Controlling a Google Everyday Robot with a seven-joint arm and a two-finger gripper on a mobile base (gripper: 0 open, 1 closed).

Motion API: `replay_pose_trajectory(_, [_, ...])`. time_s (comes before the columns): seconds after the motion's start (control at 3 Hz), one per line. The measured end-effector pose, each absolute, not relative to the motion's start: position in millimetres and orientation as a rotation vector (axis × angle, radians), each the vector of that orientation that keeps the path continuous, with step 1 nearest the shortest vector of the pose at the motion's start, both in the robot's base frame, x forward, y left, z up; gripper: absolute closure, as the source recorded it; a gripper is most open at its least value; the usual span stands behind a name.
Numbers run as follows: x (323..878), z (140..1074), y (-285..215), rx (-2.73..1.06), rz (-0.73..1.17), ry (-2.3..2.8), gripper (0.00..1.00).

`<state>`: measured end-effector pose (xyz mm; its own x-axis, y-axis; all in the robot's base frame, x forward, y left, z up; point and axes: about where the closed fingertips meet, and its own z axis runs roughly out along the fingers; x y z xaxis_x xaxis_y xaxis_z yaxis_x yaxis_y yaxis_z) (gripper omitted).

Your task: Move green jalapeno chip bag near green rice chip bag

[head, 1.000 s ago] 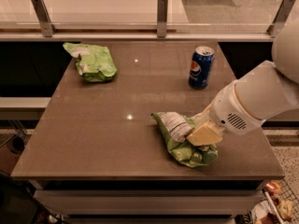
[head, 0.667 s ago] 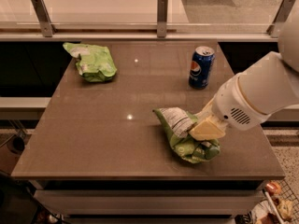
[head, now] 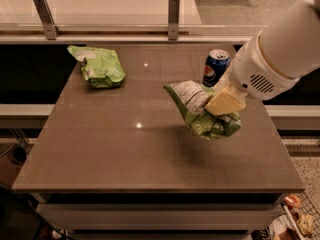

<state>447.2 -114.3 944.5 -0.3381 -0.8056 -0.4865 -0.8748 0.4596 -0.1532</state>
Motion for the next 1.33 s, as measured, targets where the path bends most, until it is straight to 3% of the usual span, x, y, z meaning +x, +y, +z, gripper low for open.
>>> replay_pose_trajectory(1.33, [580.7,1042.0,-60.8,-1.453,-0.198,1.963,1.00])
